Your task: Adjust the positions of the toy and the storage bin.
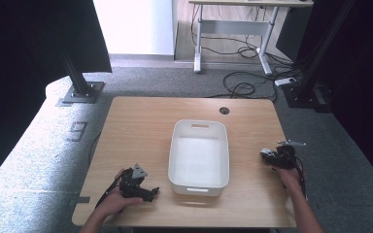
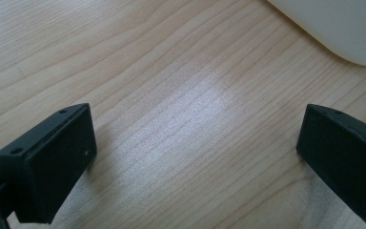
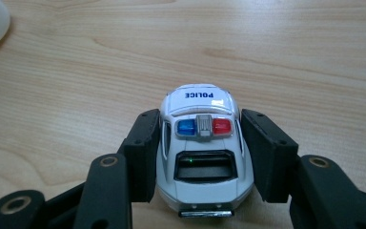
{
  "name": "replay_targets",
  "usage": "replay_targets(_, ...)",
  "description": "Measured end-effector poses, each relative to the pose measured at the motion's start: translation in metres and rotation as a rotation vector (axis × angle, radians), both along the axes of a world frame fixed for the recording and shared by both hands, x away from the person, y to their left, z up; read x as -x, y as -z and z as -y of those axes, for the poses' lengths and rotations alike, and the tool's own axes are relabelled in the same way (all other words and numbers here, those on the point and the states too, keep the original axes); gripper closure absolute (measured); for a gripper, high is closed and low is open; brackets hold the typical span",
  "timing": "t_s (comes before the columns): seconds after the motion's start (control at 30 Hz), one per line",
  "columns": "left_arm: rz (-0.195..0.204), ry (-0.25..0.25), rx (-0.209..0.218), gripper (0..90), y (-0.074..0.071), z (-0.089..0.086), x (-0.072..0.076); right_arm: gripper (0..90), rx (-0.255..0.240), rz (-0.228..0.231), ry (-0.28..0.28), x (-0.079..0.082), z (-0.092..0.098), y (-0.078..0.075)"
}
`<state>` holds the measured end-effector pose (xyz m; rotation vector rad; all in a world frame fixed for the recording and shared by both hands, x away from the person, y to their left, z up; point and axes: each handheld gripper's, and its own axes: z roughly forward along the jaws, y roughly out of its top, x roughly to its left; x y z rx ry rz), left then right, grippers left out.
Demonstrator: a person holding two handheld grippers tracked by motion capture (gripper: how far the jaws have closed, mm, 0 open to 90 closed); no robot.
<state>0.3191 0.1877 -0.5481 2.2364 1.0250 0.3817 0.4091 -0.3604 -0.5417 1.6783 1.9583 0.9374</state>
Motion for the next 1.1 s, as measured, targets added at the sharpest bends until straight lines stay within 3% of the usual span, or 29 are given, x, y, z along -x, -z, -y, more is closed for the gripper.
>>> replay_targets(0.7, 0.001, 0.004, -0.001, 0.0, 0.000, 0.000, 0.000, 49.8, -0.030, -0.023, -0.048, 0.022, -0.026, -0.002)
replay_targets(0.87, 0.001, 0.004, -0.001, 0.0, 0.000, 0.000, 0.000, 49.8, -0.012, -0.024, -0.091, 0.029, -0.043, -0.003)
replay_targets(0.93, 0.001, 0.004, -0.001, 0.0, 0.000, 0.000, 0.000, 49.8, 0.010, -0.023, -0.090, 0.032, -0.048, -0.003)
replay_targets(1.1, 0.001, 0.004, -0.001, 0.0, 0.000, 0.000, 0.000, 49.8, 0.008, -0.032, -0.092, 0.041, -0.054, -0.004)
